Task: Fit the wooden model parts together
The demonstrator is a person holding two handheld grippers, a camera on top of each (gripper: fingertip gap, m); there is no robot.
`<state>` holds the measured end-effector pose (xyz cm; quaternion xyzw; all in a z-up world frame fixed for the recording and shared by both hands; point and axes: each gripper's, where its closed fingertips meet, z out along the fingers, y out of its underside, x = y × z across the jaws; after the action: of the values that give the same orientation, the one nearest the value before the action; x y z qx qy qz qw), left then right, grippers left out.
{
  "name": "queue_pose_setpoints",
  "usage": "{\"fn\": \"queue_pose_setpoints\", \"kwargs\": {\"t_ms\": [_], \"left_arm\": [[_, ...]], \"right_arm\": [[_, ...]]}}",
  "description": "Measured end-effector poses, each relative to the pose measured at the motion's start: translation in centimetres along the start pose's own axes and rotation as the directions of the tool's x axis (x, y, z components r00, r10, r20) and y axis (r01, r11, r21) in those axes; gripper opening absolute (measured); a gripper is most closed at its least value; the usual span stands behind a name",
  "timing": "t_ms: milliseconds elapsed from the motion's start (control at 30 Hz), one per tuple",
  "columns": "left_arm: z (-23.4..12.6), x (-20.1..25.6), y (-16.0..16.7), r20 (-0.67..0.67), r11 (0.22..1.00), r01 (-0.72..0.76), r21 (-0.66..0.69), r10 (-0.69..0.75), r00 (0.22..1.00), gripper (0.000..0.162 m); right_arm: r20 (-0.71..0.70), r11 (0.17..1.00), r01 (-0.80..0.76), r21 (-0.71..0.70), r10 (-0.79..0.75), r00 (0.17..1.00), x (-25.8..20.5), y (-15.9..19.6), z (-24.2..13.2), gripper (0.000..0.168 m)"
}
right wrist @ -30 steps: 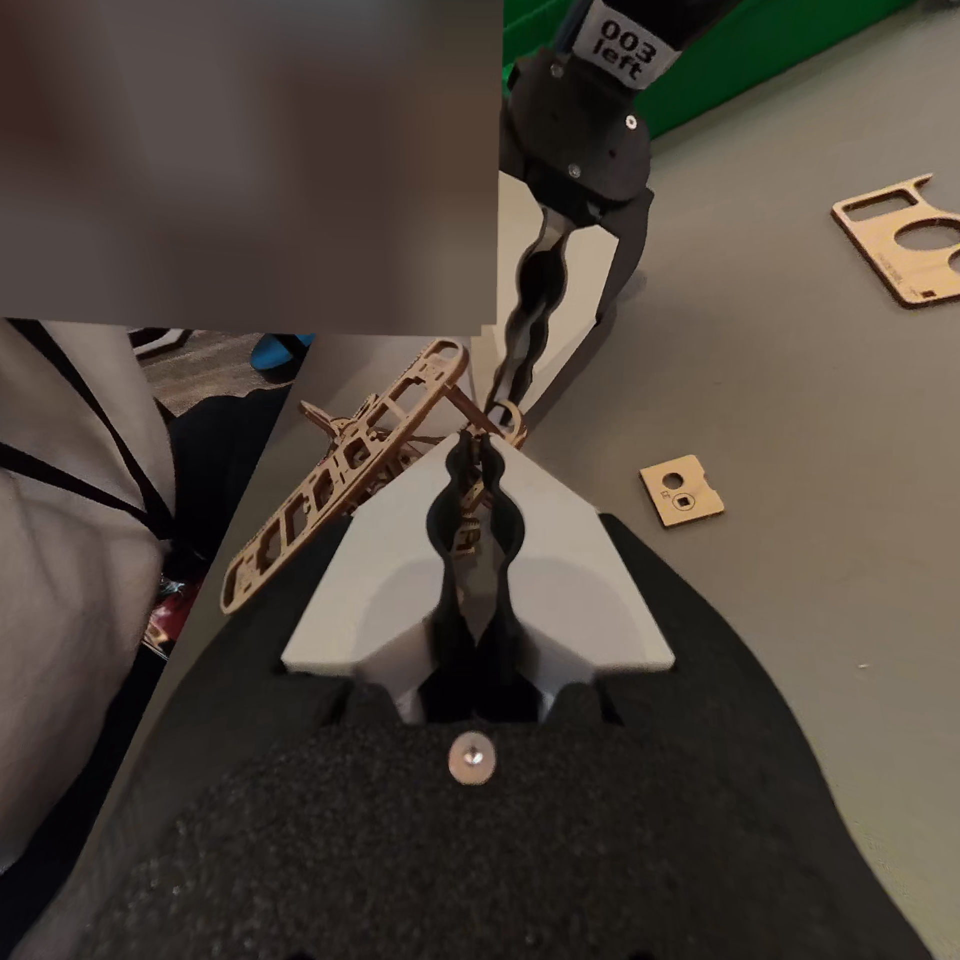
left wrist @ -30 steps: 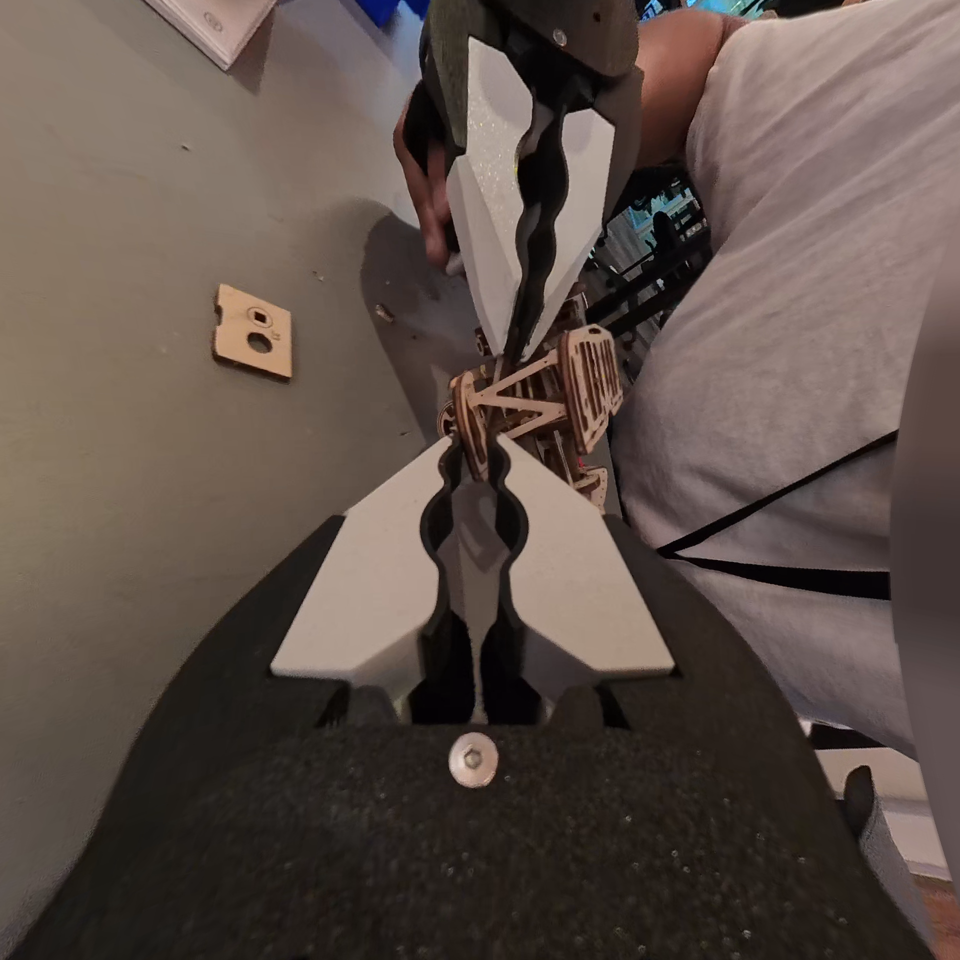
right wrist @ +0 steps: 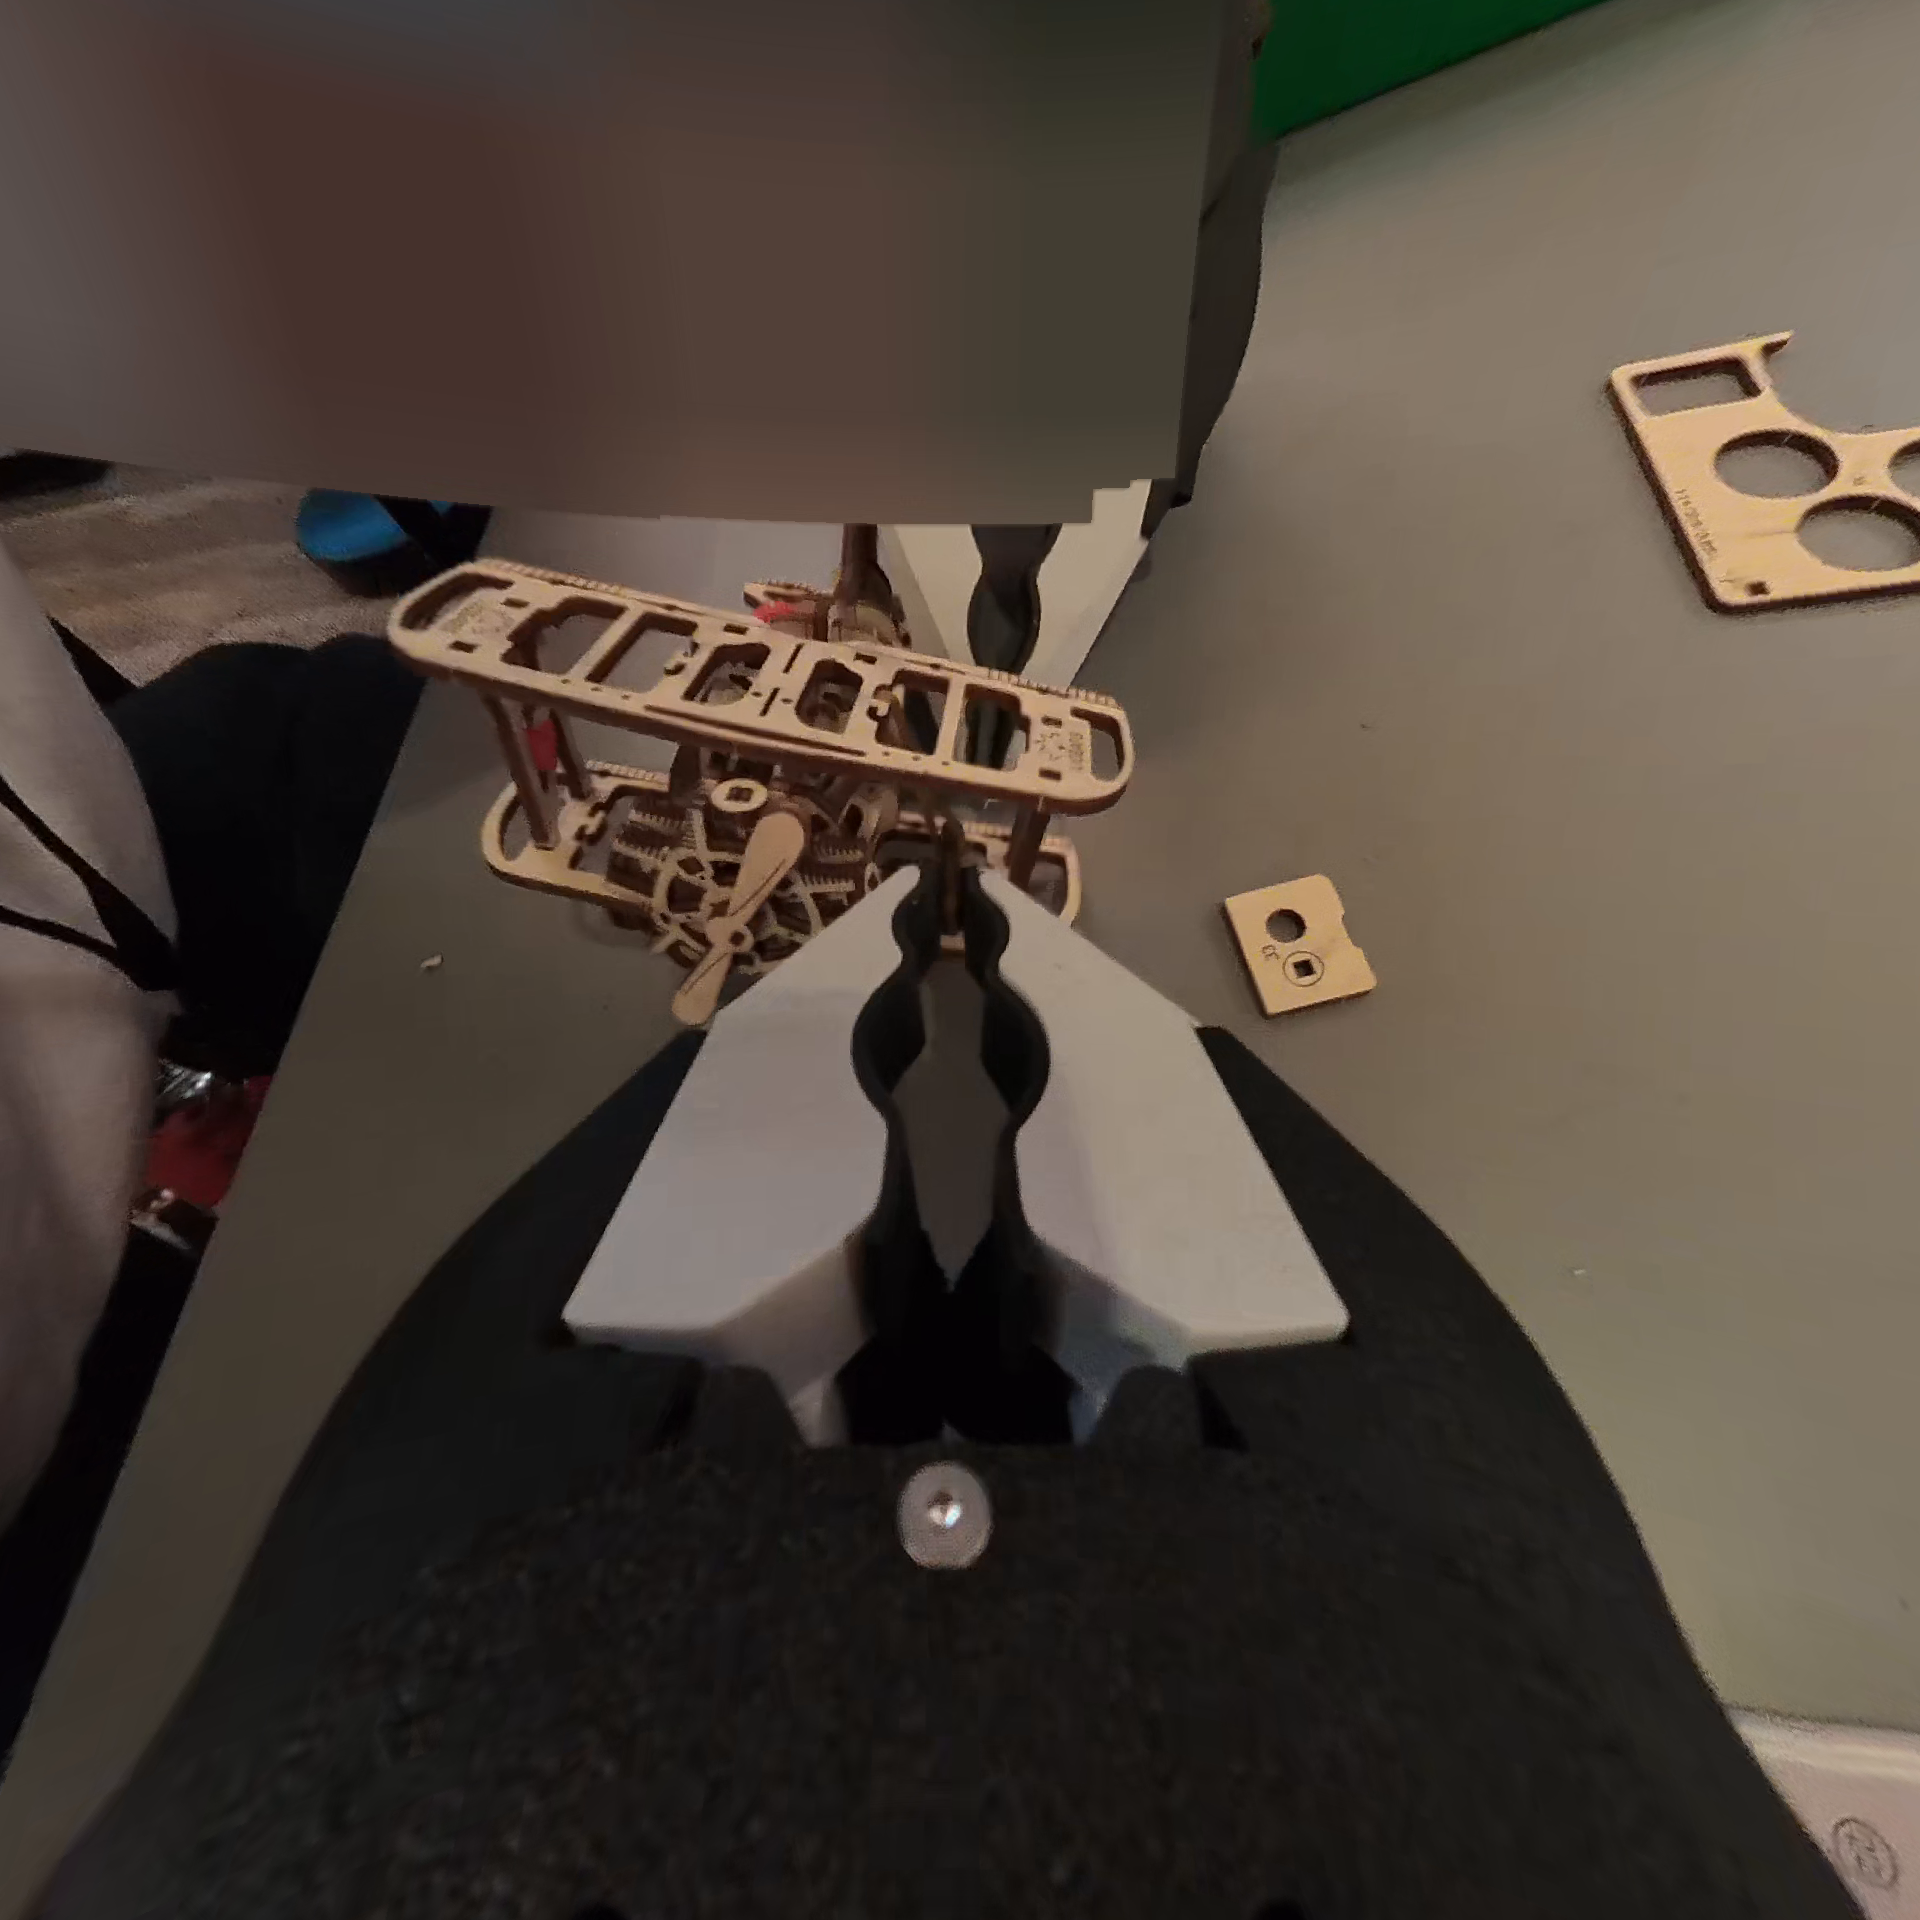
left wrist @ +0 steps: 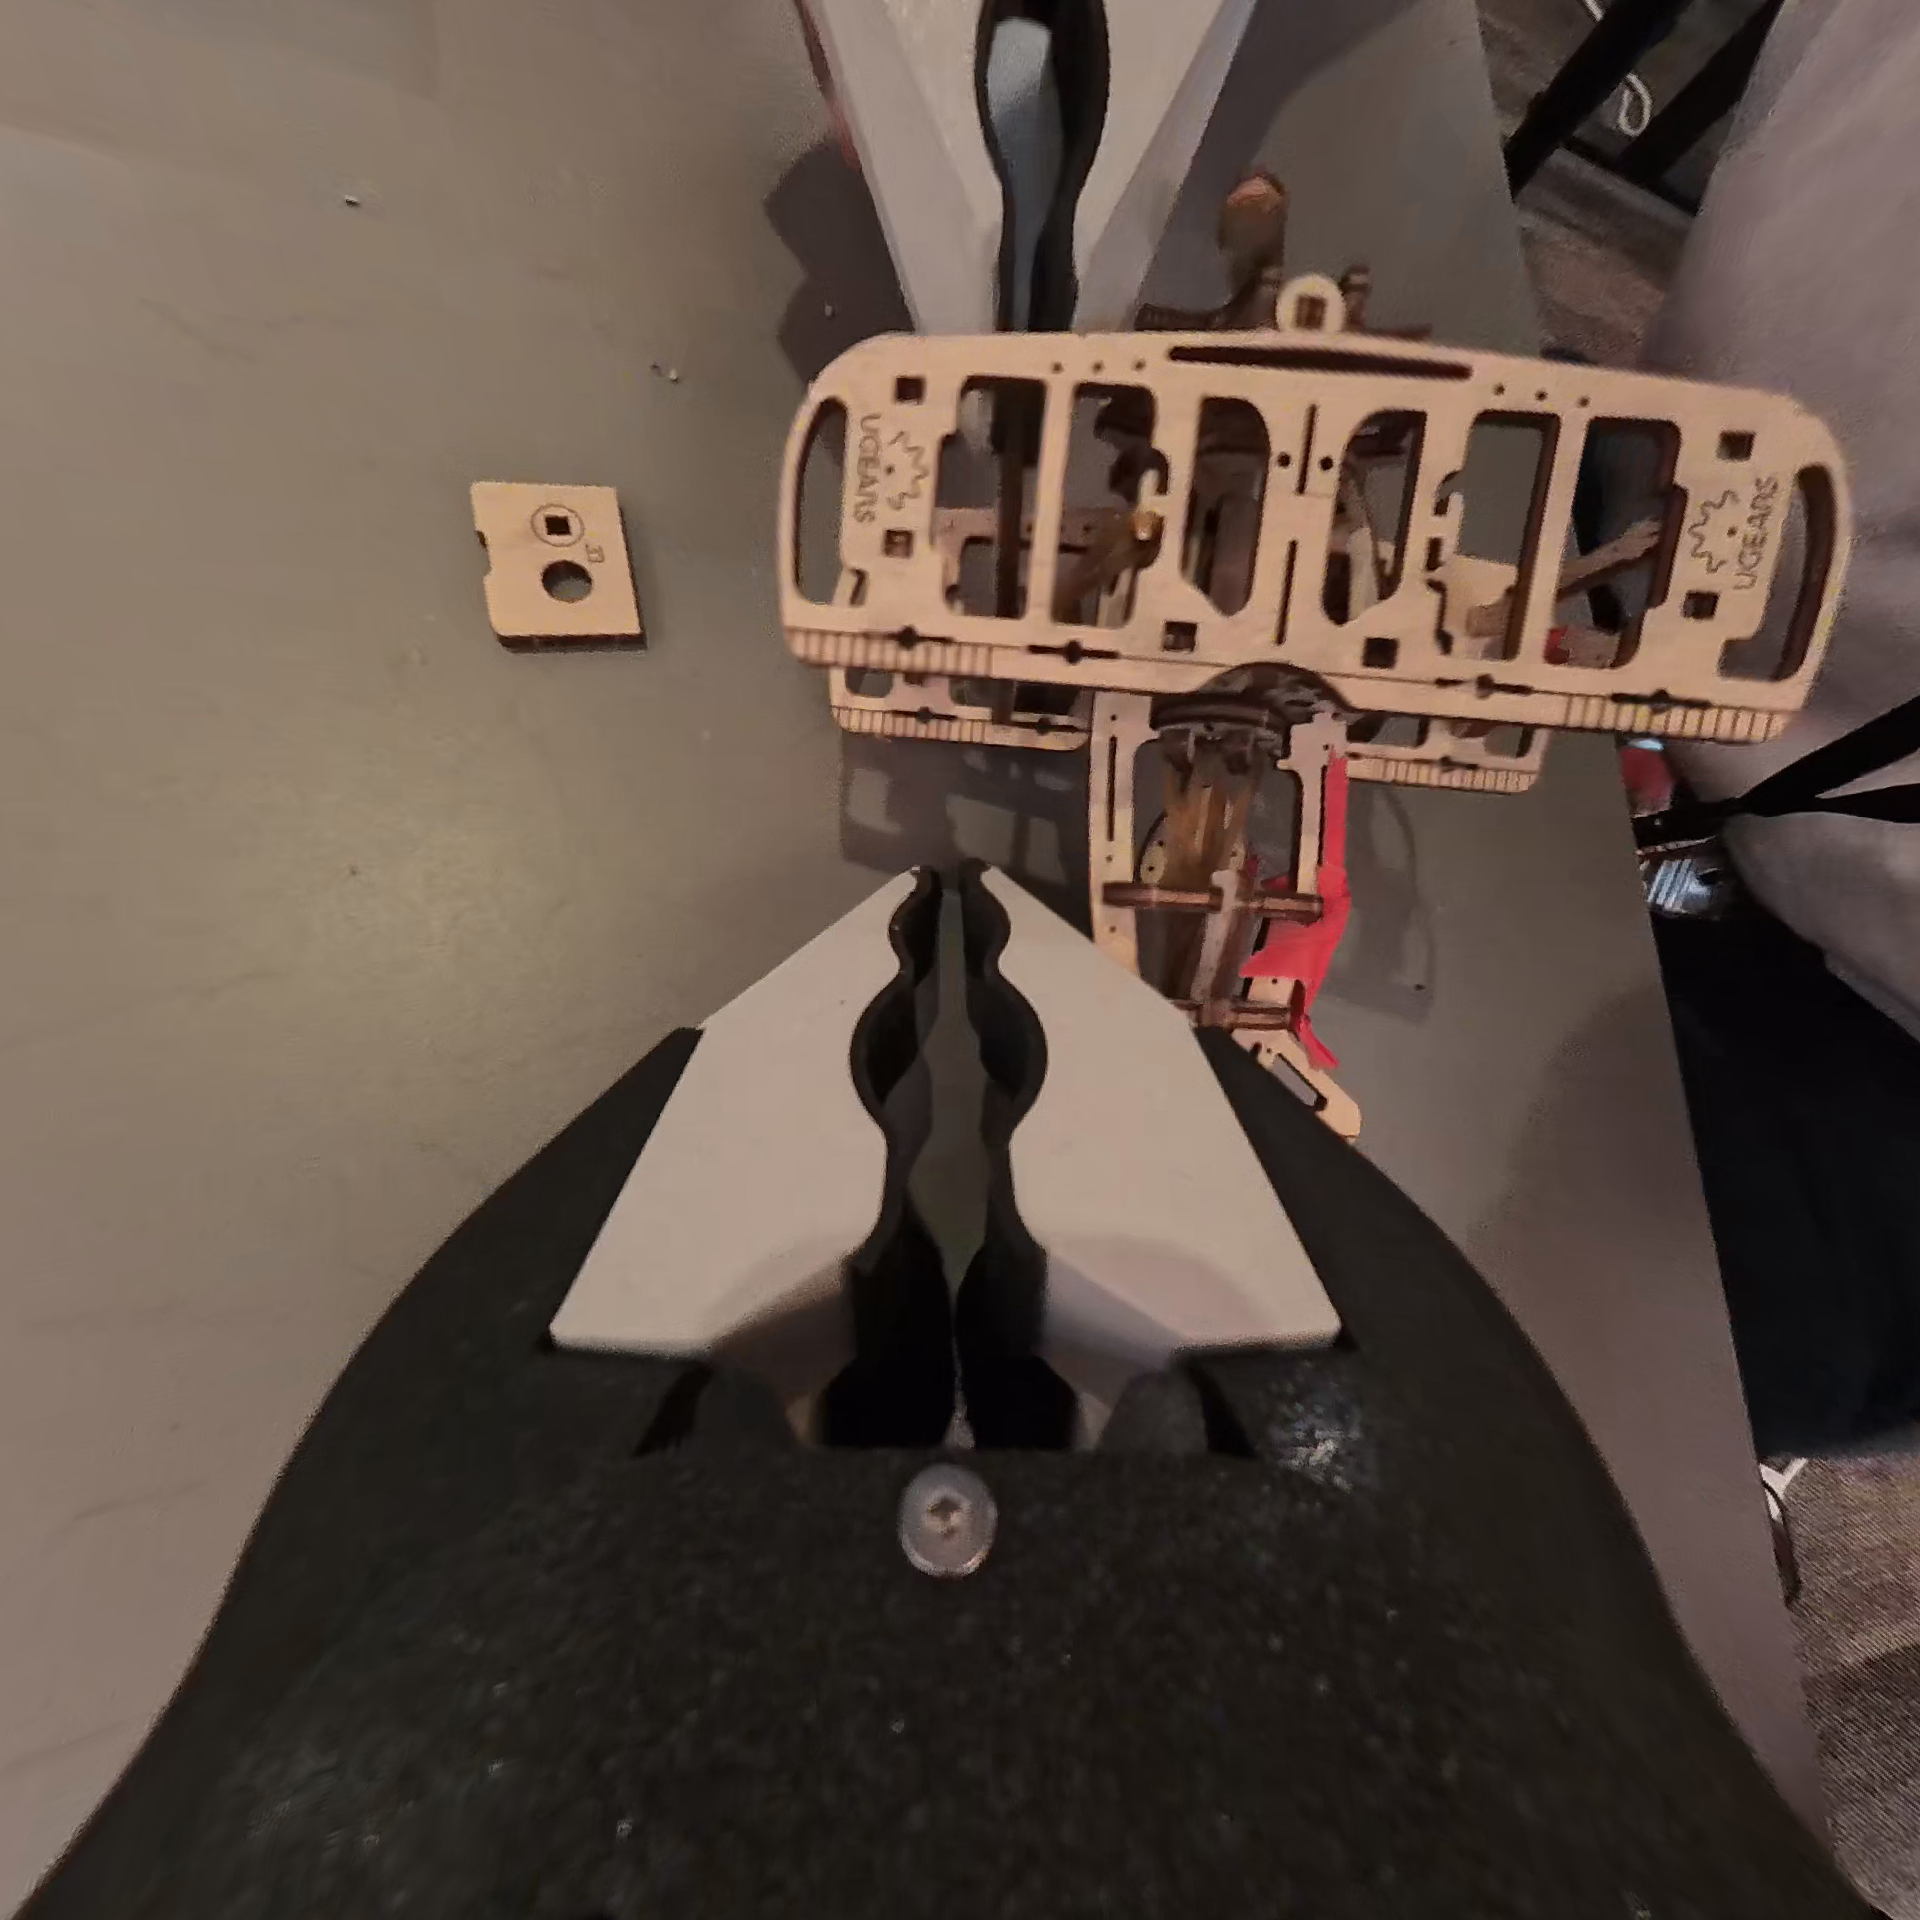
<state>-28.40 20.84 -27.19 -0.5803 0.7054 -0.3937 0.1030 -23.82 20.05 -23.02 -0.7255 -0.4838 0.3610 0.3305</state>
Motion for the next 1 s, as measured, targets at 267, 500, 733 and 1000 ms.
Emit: {"fn": "queue_pose_setpoints", "kwargs": {"t_ms": [267,500,733,1000], "left_arm": [[-2.0,0.5,-2.6,0.039,0.996,0.062,0.06,-0.064,0.997,0.008],[-3.4,2.2,-5.8,-0.316,0.906,0.394,0.155,-0.332,0.889,0.028],[-2.5,2.0,-6.4,-0.426,0.826,0.564,-0.009,-0.514,0.745,0.037],[-0.7,3.4,-6.1,-0.447,0.808,0.575,-0.125,-0.563,0.695,0.014]], "right_arm": [[-0.041,0.997,0.019,-0.072,-0.022,0.999,-0.6,0.9,-0.1,0.001],[-0.139,0.99,-0.012,-0.138,-0.007,0.99,-0.5,0.8,-0.1,0.001],[-0.143,0.989,-0.039,-0.144,0.019,0.99,-1.1,0.7,-0.4,0.001],[-0.164,0.99,-0.072,-0.118,0.053,0.985,-1.9,1.3,-0.4,0.002]]}}
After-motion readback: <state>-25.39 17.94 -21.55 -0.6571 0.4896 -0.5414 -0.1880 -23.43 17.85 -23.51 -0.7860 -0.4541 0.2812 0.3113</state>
